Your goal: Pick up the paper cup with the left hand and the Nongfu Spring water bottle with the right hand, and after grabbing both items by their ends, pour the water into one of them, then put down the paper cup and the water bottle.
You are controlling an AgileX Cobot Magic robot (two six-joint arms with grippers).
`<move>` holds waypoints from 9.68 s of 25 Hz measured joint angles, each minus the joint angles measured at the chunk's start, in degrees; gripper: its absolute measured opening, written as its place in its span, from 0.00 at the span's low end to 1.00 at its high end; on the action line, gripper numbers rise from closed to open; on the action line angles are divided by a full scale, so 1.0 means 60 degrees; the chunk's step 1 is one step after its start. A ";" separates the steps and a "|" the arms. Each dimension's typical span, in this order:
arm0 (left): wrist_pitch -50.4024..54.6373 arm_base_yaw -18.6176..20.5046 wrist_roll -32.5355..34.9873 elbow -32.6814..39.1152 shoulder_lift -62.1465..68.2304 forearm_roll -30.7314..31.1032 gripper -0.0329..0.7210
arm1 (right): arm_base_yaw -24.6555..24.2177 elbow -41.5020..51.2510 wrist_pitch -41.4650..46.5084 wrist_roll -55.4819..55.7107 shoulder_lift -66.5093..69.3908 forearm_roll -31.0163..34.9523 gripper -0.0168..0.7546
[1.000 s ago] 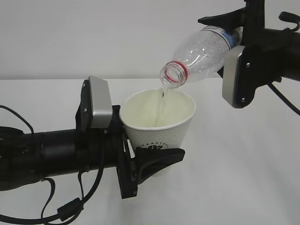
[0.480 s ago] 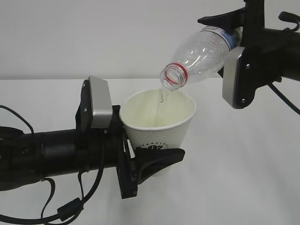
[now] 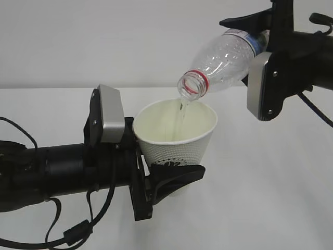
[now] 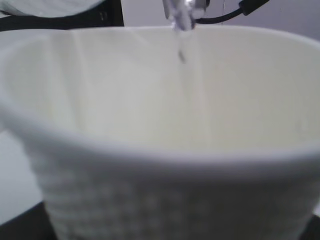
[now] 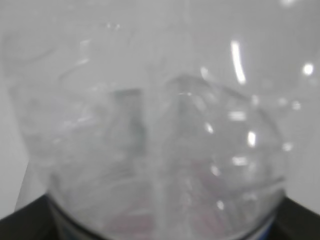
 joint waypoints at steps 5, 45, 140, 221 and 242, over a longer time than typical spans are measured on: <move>0.0017 0.0000 0.0000 0.0000 0.0000 0.0000 0.72 | 0.0000 0.0000 -0.0020 -0.0004 0.0000 0.0000 0.69; 0.0067 0.0000 0.0000 0.0000 0.0000 0.0410 0.72 | 0.0000 0.0000 -0.0061 -0.0083 0.0000 0.0000 0.69; 0.0070 0.0000 -0.0015 0.0000 0.0000 0.0492 0.72 | 0.0000 0.0000 -0.0287 -0.0213 0.0000 0.0021 0.69; 0.0138 0.0000 -0.0015 0.0000 0.0000 0.0502 0.70 | 0.0000 0.0000 -0.0647 -0.0536 0.0000 0.0021 0.69; 0.0138 0.0000 -0.0015 0.0000 0.0000 0.0543 0.70 | 0.0000 0.0000 -0.0647 -0.0553 0.0000 0.0021 0.69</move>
